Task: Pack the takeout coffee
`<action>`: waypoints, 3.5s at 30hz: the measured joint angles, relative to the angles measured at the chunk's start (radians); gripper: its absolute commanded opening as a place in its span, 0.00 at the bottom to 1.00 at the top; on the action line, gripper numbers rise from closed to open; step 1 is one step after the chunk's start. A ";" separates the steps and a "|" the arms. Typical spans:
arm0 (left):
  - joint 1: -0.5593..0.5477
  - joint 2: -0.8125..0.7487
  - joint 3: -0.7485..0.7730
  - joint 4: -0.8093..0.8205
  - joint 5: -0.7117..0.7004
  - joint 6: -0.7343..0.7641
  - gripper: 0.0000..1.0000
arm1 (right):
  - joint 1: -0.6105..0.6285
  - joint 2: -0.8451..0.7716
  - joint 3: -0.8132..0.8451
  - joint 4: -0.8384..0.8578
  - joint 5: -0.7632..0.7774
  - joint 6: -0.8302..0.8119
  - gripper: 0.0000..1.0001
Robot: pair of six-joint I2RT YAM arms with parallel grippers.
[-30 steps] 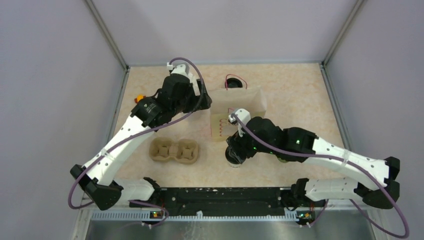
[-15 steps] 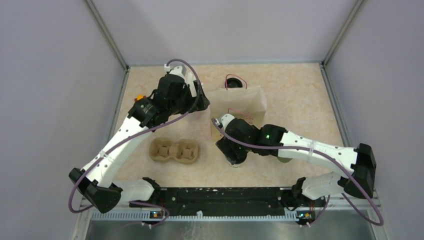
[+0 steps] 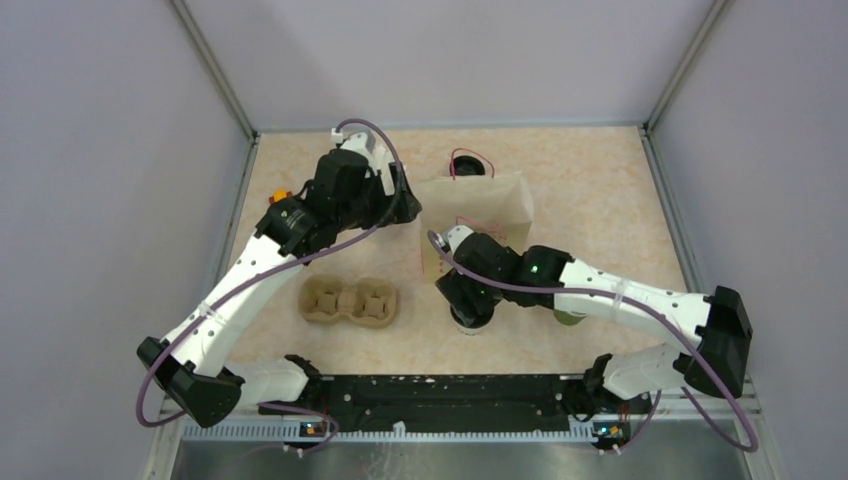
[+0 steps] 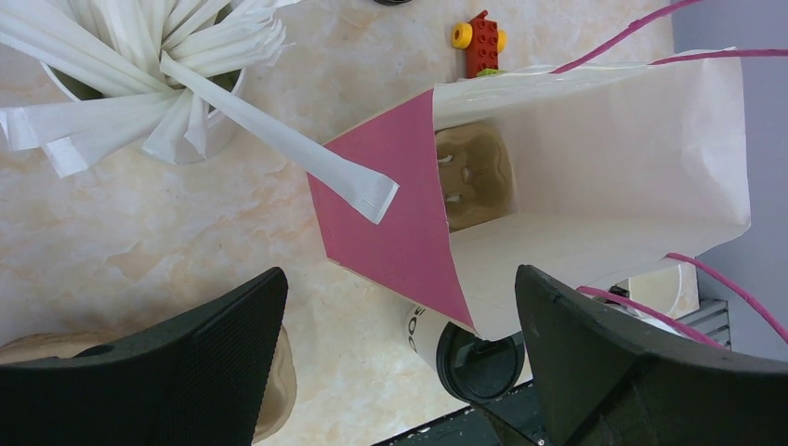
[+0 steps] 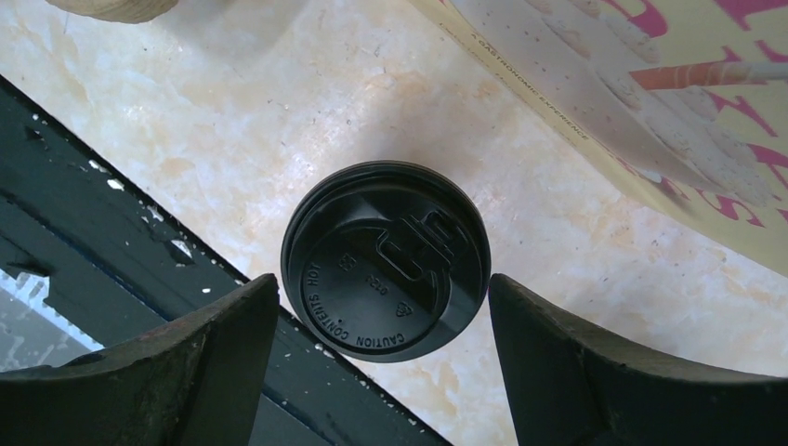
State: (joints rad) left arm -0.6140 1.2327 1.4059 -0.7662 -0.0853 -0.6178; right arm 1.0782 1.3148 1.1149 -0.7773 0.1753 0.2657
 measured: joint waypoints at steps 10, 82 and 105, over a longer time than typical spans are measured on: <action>0.000 0.000 -0.002 0.005 0.011 0.000 0.97 | -0.009 0.004 -0.058 0.019 -0.027 -0.001 0.82; 0.000 -0.013 -0.015 0.005 0.020 0.004 0.96 | 0.026 -0.037 0.064 -0.063 -0.002 0.015 0.67; 0.000 0.125 0.037 0.010 0.069 0.028 0.80 | 0.026 -0.090 0.881 -0.259 0.064 -0.071 0.68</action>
State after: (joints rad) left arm -0.6136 1.3579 1.4429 -0.7559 -0.0162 -0.5900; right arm 1.1042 1.2243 1.9961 -1.0359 0.2394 0.1951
